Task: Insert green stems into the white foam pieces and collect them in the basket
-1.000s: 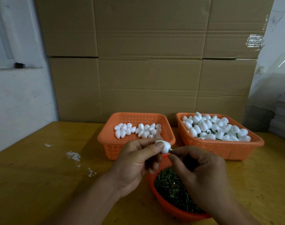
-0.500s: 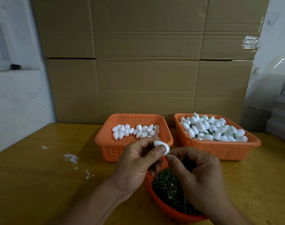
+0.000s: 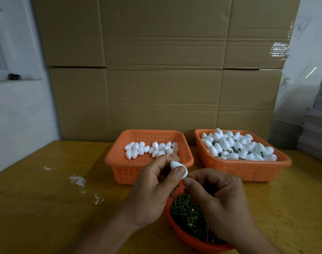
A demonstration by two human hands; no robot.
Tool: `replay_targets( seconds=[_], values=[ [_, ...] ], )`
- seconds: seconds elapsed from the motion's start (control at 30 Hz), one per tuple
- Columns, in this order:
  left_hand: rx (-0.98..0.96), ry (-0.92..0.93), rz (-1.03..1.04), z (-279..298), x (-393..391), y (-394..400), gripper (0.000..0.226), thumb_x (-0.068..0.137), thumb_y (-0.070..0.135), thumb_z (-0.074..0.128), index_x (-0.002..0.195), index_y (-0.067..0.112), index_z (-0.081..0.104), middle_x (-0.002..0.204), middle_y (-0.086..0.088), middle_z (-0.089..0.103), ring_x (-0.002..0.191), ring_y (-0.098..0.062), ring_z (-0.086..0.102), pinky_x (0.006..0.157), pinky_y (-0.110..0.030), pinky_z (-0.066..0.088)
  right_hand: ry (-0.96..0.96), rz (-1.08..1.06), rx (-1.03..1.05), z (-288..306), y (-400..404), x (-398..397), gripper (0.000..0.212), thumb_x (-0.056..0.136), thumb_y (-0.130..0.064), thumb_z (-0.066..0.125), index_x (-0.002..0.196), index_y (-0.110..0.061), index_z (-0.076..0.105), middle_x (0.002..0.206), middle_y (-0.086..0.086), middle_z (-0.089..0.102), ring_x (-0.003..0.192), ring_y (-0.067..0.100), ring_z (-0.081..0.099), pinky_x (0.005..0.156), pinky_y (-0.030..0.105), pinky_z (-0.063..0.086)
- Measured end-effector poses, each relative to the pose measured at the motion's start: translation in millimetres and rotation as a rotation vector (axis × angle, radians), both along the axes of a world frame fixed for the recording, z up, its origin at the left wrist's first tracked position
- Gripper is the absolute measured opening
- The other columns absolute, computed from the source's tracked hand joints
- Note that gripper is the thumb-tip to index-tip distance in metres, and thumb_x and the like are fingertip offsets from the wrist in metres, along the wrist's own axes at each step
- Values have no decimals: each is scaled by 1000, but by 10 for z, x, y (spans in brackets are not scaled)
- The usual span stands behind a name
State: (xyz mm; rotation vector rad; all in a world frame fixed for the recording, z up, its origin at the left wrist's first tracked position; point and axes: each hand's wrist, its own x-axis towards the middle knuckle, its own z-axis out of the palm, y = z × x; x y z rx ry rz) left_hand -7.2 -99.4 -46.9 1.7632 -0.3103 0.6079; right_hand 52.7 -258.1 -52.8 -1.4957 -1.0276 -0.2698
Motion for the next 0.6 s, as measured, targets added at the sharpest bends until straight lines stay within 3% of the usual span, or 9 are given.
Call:
replay_targets(
  seconds=[0.1, 0.23, 0.4, 0.5, 0.6],
  values=[
    [-35, 8, -17, -25, 9, -24, 26, 93, 45, 60, 93, 19, 64, 67, 1, 58, 61, -11, 55, 58, -23, 46, 44, 48, 25, 33, 7, -18, 13, 91, -20, 70, 83, -28, 76, 66, -10, 72, 51, -2, 59, 48, 13, 44],
    [-60, 41, -15, -76, 25, -52, 28, 93, 49, 59, 99, 23, 64, 69, -4, 60, 62, -18, 56, 57, -32, 47, 143, 116, 57, 33, 28, -43, 12, 92, -17, 68, 83, -20, 76, 70, 5, 75, 59, 17, 72, 53, 27, 55],
    [-79, 52, -9, -81, 29, -70, 38, 92, 57, 56, 116, 29, 64, 70, -2, 61, 60, -18, 56, 54, -30, 47, 249, 156, 131, 65, 48, -61, 12, 87, -11, 68, 80, -12, 77, 63, 9, 72, 50, 8, 66, 50, 13, 48],
    [-91, 82, -17, -101, 8, -95, 40, 91, 63, 52, 124, 40, 60, 74, -1, 60, 60, -17, 55, 52, -26, 44, 265, -40, 90, 76, -1, 41, 6, 81, -19, 73, 80, -21, 79, 67, 6, 73, 55, 8, 66, 54, 17, 51],
    [-35, 79, 40, -124, 5, -104, 32, 89, 60, 48, 102, 37, 67, 66, 2, 55, 57, -12, 51, 52, -24, 41, 258, -300, -17, 121, -104, 335, 9, 84, -23, 75, 77, -28, 77, 75, -7, 75, 66, 6, 68, 58, 21, 54]
  ],
)
